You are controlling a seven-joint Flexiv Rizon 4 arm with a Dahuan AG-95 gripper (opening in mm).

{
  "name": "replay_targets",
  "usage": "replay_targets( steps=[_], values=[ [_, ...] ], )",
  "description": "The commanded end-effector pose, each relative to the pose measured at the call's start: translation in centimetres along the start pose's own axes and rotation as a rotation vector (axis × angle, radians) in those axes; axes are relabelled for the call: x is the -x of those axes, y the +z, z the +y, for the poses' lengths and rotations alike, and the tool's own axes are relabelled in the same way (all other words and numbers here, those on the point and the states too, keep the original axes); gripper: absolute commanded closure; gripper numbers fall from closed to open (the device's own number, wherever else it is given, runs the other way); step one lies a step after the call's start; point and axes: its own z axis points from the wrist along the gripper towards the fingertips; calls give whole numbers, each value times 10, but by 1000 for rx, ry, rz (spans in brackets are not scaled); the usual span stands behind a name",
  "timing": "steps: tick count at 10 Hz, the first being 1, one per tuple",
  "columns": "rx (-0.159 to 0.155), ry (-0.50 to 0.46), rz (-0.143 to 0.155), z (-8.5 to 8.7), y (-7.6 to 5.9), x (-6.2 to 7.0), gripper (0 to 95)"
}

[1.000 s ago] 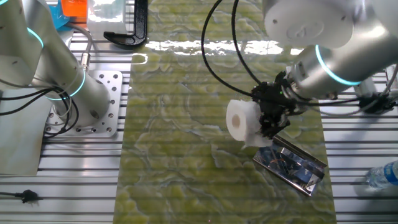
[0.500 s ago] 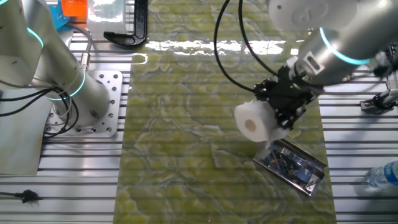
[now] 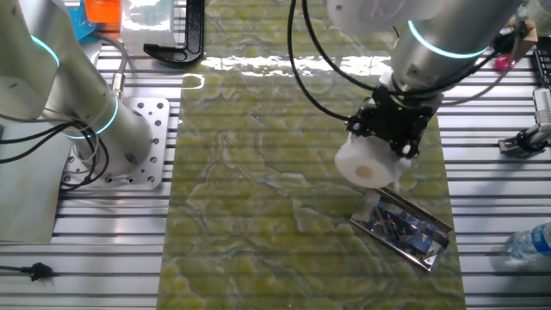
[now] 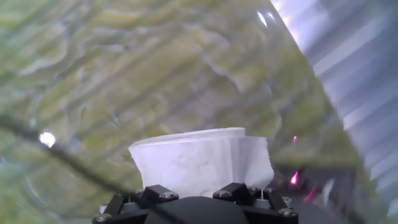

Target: Put the toilet paper on its holder

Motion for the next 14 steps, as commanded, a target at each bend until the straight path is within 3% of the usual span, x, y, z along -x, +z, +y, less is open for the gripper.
replay_targets(
  steps=[1, 3, 5, 6, 10, 14],
  values=[
    [-60, -396, -116, -4, 14, 14, 950],
    [-76, -482, -115, -4, 15, 14, 950],
    [-124, -587, -132, -4, 16, 14, 950],
    [-133, -610, -130, -4, 17, 13, 950],
    [-132, -625, -152, -9, 25, -5, 950],
    [-120, -650, -192, -12, 31, -12, 950]
  ],
)
